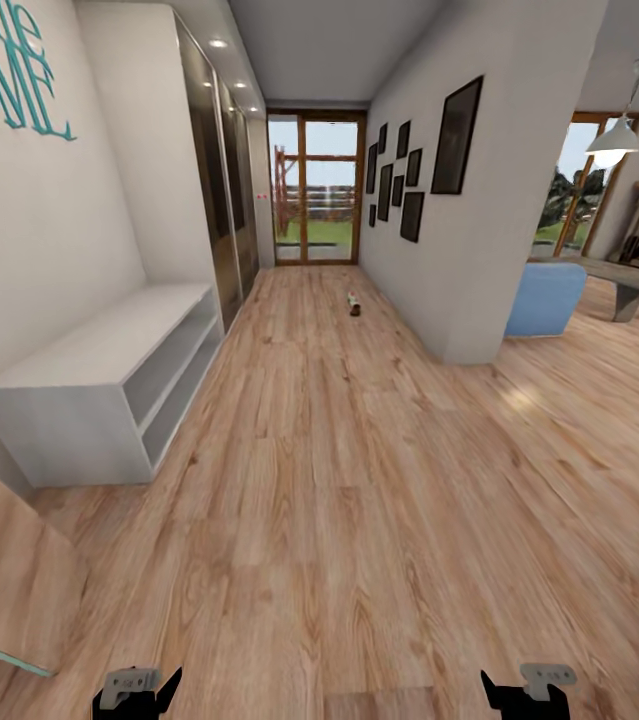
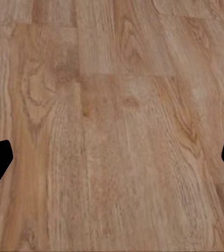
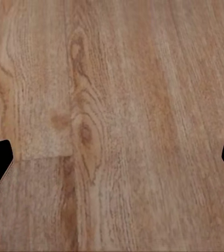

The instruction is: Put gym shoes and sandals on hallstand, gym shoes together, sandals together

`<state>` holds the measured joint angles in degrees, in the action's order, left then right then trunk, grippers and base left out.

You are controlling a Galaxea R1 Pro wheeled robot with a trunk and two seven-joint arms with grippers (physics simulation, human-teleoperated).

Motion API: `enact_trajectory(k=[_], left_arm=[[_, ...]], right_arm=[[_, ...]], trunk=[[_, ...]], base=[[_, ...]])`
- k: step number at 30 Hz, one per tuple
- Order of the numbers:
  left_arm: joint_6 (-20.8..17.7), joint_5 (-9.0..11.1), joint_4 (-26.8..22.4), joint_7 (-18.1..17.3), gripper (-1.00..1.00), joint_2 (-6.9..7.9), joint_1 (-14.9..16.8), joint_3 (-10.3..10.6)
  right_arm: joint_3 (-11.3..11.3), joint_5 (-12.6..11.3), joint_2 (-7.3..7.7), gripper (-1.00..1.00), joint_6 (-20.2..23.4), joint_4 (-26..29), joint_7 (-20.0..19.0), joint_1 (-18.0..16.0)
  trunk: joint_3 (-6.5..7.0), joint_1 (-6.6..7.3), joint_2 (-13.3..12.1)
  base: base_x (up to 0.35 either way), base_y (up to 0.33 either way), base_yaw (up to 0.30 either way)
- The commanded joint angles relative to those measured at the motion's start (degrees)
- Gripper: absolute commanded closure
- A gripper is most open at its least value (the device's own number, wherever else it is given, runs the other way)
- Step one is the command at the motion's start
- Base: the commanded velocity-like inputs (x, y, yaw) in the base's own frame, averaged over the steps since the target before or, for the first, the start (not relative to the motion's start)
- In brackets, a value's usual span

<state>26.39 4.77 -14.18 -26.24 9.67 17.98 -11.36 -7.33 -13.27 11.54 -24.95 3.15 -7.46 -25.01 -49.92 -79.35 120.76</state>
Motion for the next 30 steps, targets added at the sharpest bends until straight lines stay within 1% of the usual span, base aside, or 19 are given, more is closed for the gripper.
enact_trajectory(k=[1, 30], left_arm=[[-0.1, 0.5, 0.1, -0.6, -1.0, 0.0, 0.0, -0.2], [-0.1, 0.5, 0.0, -0.6, -1.0, 0.08, 0.0, -0.2]], right_arm=[[-0.4, -0.6, 0.01, -1.0, -0.2, -0.1, -0.3, 0.0], [-0.4, -0.6, 0.06, -1.0, -0.2, -0.1, -0.6, 0.0]], trunk=[[-0.05, -0.03, 0.0], [-0.04, -0.03, 0.0]], base=[[0.336, 0.004, 0.0], [0.337, 0.0, 0.0]])
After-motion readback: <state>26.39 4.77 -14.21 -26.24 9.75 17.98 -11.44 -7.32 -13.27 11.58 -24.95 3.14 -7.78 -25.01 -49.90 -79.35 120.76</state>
